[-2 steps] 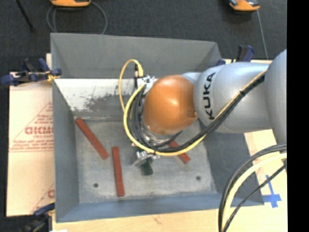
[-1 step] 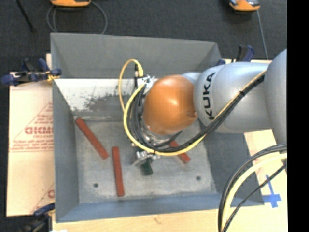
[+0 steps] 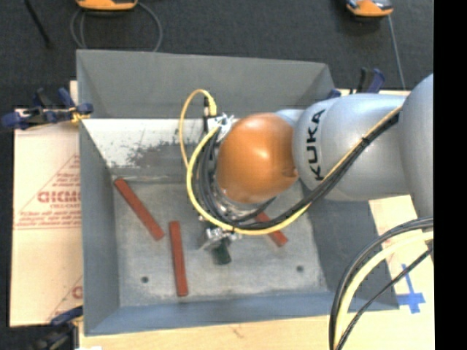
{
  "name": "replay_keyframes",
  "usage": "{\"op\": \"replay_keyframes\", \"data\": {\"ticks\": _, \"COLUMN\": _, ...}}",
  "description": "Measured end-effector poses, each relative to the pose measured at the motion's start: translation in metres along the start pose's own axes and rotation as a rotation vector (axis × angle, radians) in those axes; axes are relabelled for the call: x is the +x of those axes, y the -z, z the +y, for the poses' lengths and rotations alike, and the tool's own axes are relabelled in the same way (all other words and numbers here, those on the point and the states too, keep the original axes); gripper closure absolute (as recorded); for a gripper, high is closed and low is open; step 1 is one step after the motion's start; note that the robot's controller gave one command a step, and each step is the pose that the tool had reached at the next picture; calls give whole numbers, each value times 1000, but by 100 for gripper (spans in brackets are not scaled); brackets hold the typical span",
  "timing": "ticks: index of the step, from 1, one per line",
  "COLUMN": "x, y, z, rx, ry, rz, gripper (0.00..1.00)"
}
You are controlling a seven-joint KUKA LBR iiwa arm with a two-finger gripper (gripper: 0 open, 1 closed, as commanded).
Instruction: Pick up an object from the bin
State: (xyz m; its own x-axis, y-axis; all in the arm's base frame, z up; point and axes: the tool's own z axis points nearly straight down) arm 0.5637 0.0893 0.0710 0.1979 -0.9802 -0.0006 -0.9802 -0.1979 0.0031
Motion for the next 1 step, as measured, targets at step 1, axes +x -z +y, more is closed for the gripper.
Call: {"op": "replay_keyframes", "data": {"ticks": 1, "x": 0, "y": 0, "z": 0, "rx": 0, "ry": -1, "rz": 0, "gripper": 100}}
